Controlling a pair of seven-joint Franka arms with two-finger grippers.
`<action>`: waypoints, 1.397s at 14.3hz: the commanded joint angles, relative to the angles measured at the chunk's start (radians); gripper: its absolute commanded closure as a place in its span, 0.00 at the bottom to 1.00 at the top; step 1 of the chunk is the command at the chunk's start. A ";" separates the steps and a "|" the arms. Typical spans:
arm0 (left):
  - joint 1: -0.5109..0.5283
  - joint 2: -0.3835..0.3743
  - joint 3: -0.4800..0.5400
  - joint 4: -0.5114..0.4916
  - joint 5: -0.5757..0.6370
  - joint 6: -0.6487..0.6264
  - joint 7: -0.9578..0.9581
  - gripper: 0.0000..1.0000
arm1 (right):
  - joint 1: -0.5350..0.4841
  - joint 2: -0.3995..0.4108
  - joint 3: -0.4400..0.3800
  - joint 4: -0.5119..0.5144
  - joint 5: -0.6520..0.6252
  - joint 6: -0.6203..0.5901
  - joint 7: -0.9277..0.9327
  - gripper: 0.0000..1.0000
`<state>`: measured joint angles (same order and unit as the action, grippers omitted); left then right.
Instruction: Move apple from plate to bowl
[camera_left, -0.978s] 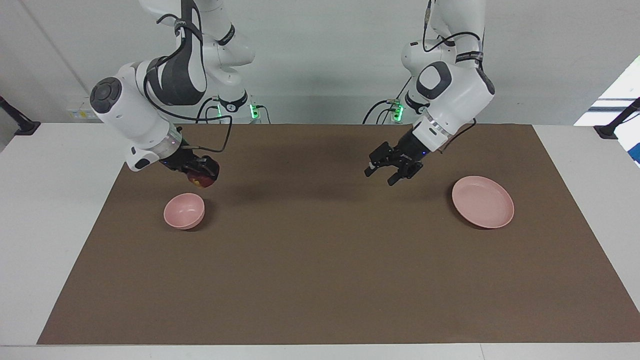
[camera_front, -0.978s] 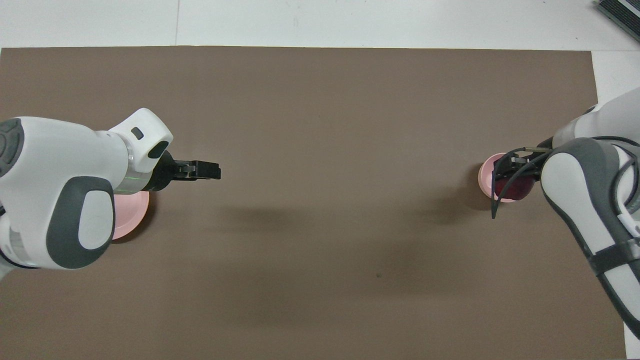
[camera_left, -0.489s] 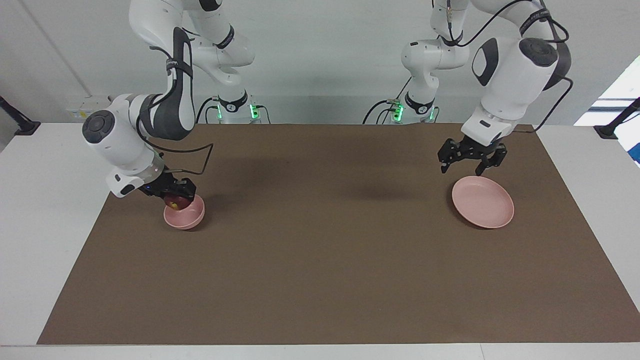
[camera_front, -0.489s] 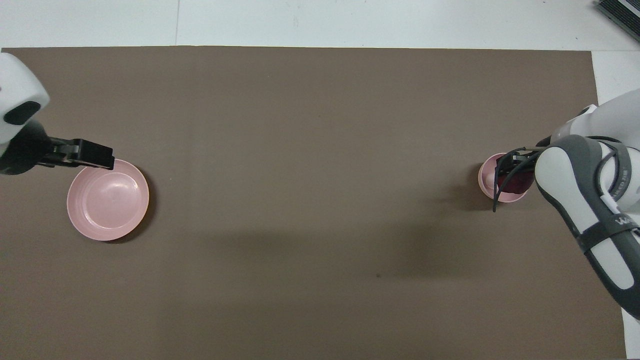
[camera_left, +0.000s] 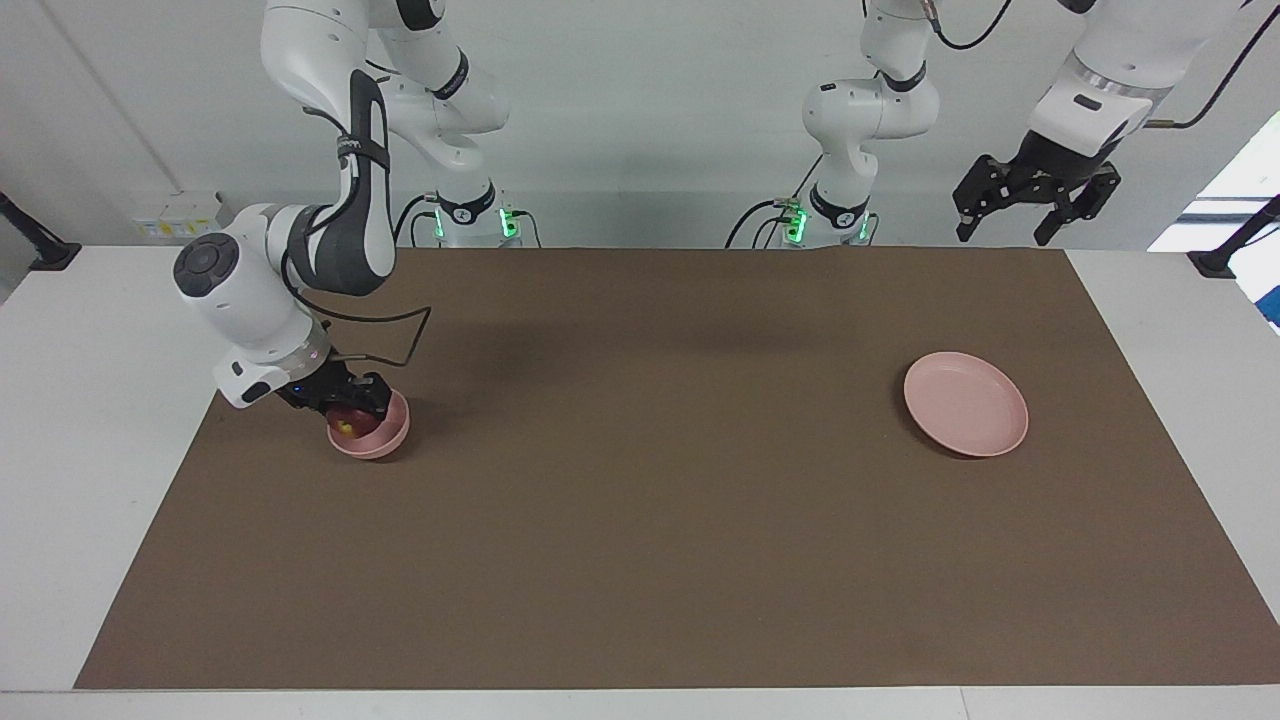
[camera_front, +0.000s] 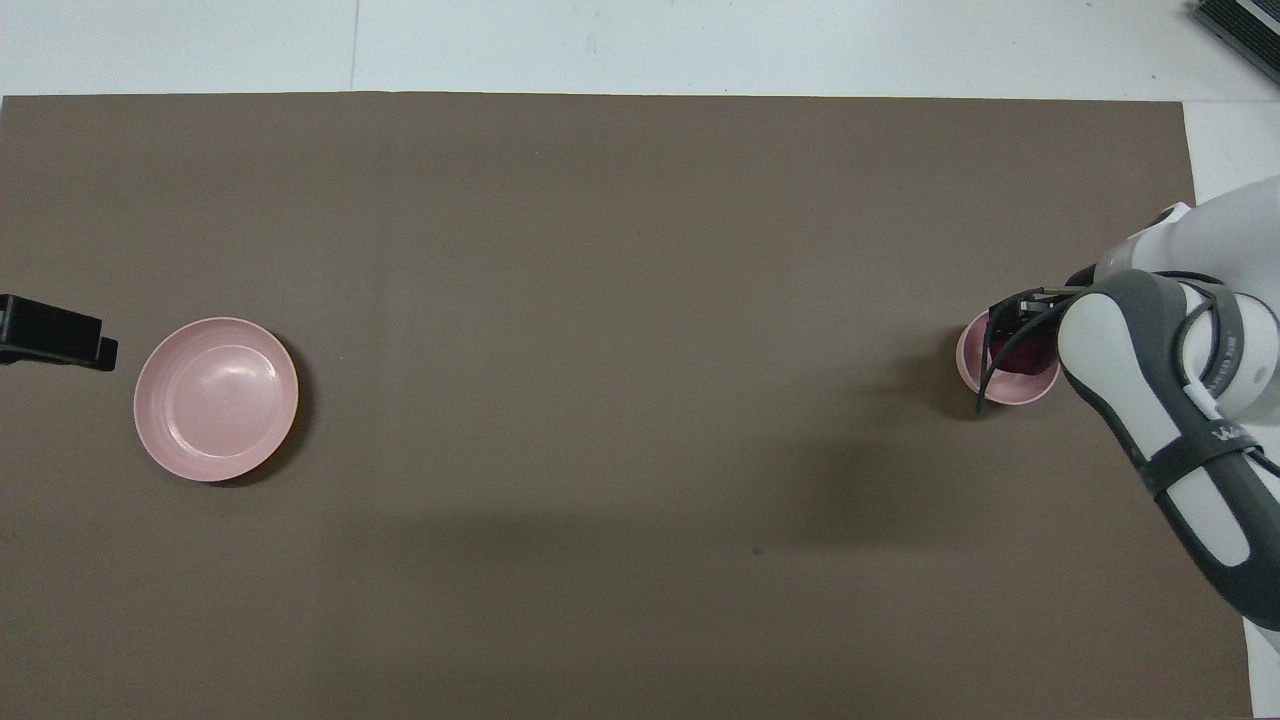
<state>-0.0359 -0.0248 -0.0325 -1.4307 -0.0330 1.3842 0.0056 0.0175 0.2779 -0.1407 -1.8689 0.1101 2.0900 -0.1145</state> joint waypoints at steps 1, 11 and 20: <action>-0.019 -0.012 0.023 0.016 0.021 -0.024 0.017 0.00 | 0.001 0.020 0.007 0.007 -0.018 0.030 0.021 1.00; 0.004 -0.072 0.034 -0.065 0.062 -0.011 0.096 0.00 | 0.004 0.055 0.009 0.000 -0.004 0.065 0.024 1.00; 0.027 -0.093 0.031 -0.100 0.047 0.013 0.094 0.00 | 0.001 0.040 0.009 -0.003 -0.003 -0.024 0.032 1.00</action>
<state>-0.0260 -0.0954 0.0055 -1.5022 0.0121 1.3766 0.0840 0.0232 0.3345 -0.1376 -1.8686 0.1102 2.0940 -0.1052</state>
